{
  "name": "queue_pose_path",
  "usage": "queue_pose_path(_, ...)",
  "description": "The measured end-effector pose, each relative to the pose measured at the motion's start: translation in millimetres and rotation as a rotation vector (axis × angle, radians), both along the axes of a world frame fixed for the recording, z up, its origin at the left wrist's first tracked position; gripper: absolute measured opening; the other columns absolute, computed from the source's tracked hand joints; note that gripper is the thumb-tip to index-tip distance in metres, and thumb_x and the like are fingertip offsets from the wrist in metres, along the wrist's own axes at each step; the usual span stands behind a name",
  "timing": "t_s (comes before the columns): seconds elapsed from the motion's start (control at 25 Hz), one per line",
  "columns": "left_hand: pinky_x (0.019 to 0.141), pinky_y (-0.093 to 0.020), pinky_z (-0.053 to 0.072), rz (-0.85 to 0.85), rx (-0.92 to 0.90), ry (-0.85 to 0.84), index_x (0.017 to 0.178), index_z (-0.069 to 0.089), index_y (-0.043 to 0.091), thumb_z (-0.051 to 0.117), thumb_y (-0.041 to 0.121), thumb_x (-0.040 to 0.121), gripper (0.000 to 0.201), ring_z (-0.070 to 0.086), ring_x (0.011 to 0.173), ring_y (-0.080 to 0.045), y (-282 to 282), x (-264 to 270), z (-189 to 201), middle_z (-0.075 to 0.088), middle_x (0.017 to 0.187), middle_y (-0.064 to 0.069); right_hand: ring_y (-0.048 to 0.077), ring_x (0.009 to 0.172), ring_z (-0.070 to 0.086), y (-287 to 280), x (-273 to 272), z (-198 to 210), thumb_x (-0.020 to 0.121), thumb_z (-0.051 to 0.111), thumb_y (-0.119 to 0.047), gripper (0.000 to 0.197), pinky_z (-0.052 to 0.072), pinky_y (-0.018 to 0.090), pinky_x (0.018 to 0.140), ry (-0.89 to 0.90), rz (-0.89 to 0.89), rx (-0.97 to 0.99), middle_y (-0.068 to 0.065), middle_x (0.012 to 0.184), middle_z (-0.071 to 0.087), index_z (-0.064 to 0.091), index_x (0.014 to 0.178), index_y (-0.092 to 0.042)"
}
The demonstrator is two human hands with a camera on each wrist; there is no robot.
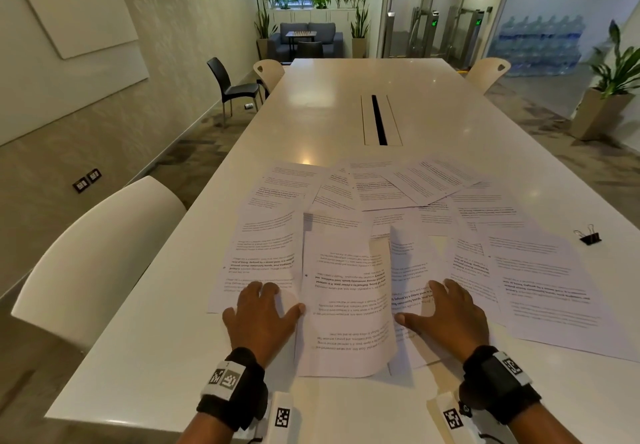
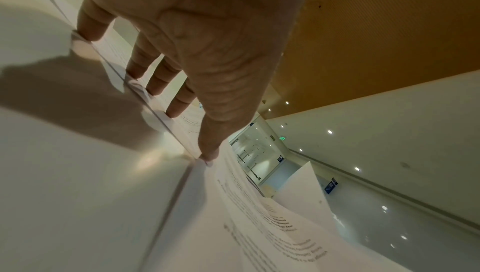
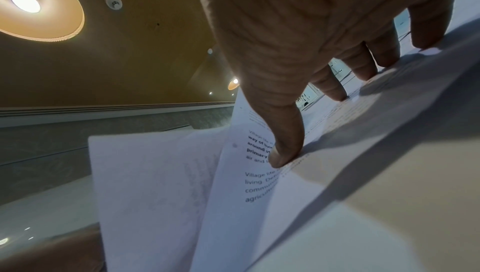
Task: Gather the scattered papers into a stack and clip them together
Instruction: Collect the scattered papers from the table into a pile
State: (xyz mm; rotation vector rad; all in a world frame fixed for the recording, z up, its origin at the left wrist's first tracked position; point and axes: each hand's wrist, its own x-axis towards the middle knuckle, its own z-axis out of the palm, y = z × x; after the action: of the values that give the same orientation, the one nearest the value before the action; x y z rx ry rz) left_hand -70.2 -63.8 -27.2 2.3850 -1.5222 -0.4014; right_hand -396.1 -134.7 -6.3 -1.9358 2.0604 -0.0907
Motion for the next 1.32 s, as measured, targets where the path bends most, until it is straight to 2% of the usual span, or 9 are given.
queue_pose_path(0.12,0.117,-0.060,0.039,0.033,0.038,-0.064,0.151,0.053,0.032,0.045,0.090,0.089,0.085,0.045,0.150,-0.027,-5.3,4.3,3.6,0.048,0.163,0.000,0.030,0.166,0.014,1.3,0.4,0.3,0.075,0.056,-0.094,0.120,0.024,0.054,0.129,0.012,-0.006,0.001,0.007,0.180,0.015,0.022,0.168,-0.026)
queue_pose_path(0.24,0.112,-0.059,0.042,0.027,0.031,-0.071,0.145,0.057,0.036,0.043,0.084,0.094,0.072,0.050,0.144,-0.028,-5.6,13.6,8.7,0.053,0.155,0.000,0.031,0.165,0.015,3.3,0.2,2.9,0.078,0.054,-0.093,0.117,0.024,0.054,0.129,0.029,-0.020,-0.004,0.008,0.179,0.017,0.023,0.168,-0.025)
queue_pose_path(0.52,0.105,-0.052,0.047,0.083,-0.049,-0.065,0.129,0.063,0.038,0.065,0.062,0.097,0.040,0.056,0.129,-0.029,9.5,51.7,5.6,0.062,0.138,-0.005,0.031,0.159,0.027,6.4,-7.9,8.5,0.077,0.053,-0.094,0.112,0.035,0.053,0.121,0.081,-0.054,-0.015,0.008,0.172,0.031,0.034,0.162,-0.024)
queue_pose_path(0.68,0.114,-0.061,0.039,0.167,-0.014,-0.011,0.119,0.060,0.045,0.073,0.063,0.090,0.036,0.044,0.146,-0.039,15.0,76.1,3.8,0.051,0.153,-0.010,0.031,0.153,0.036,6.2,-20.2,9.5,0.076,0.056,-0.093,0.107,0.041,0.052,0.116,0.066,-0.057,-0.016,0.008,0.164,0.039,0.041,0.156,-0.024)
queue_pose_path(0.76,0.115,-0.064,0.036,0.207,0.023,0.006,0.114,0.056,0.048,0.075,0.072,0.082,0.044,0.039,0.149,-0.042,16.8,89.7,0.6,0.048,0.154,-0.011,0.031,0.149,0.040,6.4,-25.6,9.6,0.077,0.059,-0.090,0.103,0.043,0.052,0.114,0.041,-0.053,-0.025,0.008,0.161,0.044,0.045,0.153,-0.023)
queue_pose_path(0.96,0.112,-0.061,0.043,0.229,0.060,-0.020,0.139,0.056,0.037,0.075,0.083,0.074,0.081,0.050,0.139,-0.039,19.8,114.4,-0.3,0.053,0.146,-0.013,0.031,0.148,0.043,5.7,-34.3,8.3,0.075,0.068,-0.086,0.105,0.045,0.053,0.114,0.019,-0.082,-0.030,0.009,0.160,0.046,0.044,0.155,-0.022)
queue_pose_path(1.08,0.107,-0.060,0.046,0.193,0.057,-0.030,0.140,0.057,0.037,0.070,0.092,0.065,0.094,0.055,0.135,-0.036,21.4,118.7,-0.1,0.059,0.139,-0.008,0.031,0.145,0.046,8.0,-31.0,4.0,0.072,0.066,-0.088,0.106,0.047,0.053,0.113,0.038,-0.092,-0.042,0.008,0.158,0.048,0.043,0.153,-0.023)
queue_pose_path(1.2,0.105,-0.059,0.047,0.152,0.031,-0.025,0.138,0.058,0.038,0.061,0.101,0.059,0.101,0.058,0.133,-0.031,24.0,109.7,-0.2,0.061,0.137,-0.003,0.030,0.144,0.047,11.9,-19.8,0.9,0.070,0.062,-0.092,0.106,0.047,0.053,0.111,0.056,-0.086,-0.060,0.006,0.157,0.049,0.046,0.150,-0.025)
queue_pose_path(1.32,0.110,-0.060,0.043,0.119,0.026,-0.002,0.143,0.056,0.038,0.058,0.100,0.066,0.099,0.053,0.142,-0.030,24.6,93.8,2.0,0.058,0.150,-0.001,0.030,0.145,0.045,14.8,-6.0,0.6,0.071,0.062,-0.091,0.106,0.045,0.052,0.113,0.057,-0.065,-0.066,0.006,0.157,0.048,0.044,0.151,-0.025)
